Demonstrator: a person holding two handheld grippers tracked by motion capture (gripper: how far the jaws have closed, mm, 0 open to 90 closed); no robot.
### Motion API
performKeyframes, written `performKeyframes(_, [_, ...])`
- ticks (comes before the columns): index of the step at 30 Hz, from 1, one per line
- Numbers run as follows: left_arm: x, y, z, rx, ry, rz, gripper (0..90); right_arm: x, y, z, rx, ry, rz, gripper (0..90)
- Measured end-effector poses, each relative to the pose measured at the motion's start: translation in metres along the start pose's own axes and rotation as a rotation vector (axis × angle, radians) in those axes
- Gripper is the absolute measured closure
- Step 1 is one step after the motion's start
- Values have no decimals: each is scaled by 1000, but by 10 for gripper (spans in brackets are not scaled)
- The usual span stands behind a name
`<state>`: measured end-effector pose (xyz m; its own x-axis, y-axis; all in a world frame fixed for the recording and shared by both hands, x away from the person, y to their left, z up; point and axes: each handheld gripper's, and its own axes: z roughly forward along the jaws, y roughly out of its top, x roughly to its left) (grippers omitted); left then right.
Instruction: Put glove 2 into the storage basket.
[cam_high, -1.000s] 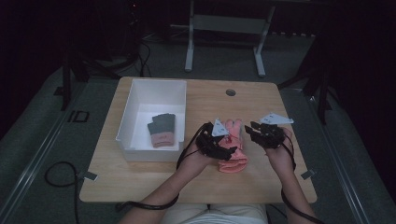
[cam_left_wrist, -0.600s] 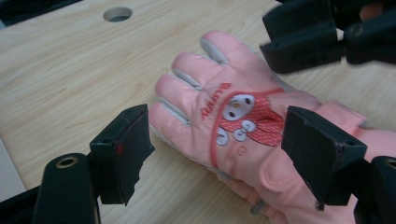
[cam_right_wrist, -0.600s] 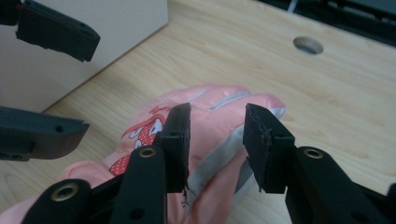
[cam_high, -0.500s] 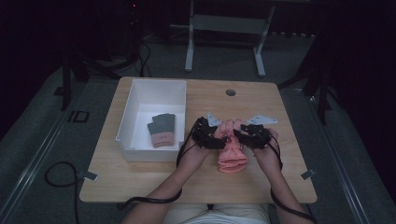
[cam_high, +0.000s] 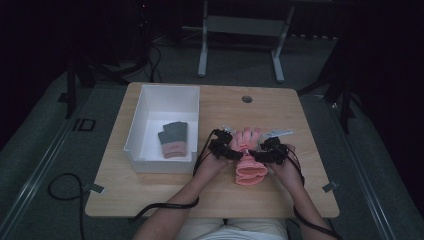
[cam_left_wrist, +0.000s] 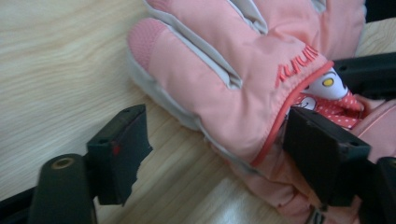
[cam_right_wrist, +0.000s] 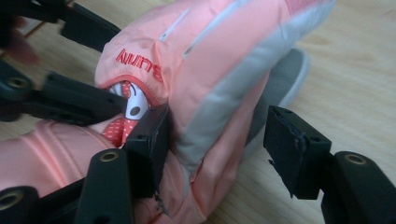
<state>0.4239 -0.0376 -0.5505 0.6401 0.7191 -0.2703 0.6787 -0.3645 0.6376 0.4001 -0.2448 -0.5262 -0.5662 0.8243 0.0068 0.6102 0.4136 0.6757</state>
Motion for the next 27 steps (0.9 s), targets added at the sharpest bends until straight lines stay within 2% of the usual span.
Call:
performKeyframes(1, [0,0,0,0,0,0,280,0,0,0,0,0,0,416])
performKeyframes(2, [1,1,3,-3,-62,-10,383,-1,-1,3,10,57,23,545])
performKeyframes(4, [1,2,3,7,-87,-7,458,1,0,2,17,46,9,611])
performKeyframes(7, [-3,4,1,10,-101,2,635,7,2,1,25,20,0,669])
performKeyframes(9, [-3,5,1,16,-101,8,716,8,2,1,13,16,10,684])
performKeyframes(10, [-6,6,-1,19,-90,26,748,7,1,1,3,24,21,690])
performKeyframes(12, [-7,7,-2,21,-86,29,768,7,1,0,3,28,30,701])
performKeyframes(15, [-8,8,-4,26,-84,38,792,9,3,-1,5,15,16,708])
performKeyframes(19, [-8,11,-12,10,-90,24,810,9,9,-6,-7,31,35,719])
performKeyframes(22, [-11,12,-16,5,-84,34,813,9,12,-12,-22,41,42,724])
performKeyframes(26, [-15,17,-27,-29,-88,35,816,8,15,-24,-64,54,56,728])
performKeyframes(27, [-18,22,-35,-41,-87,42,816,8,17,-28,-72,57,54,727])
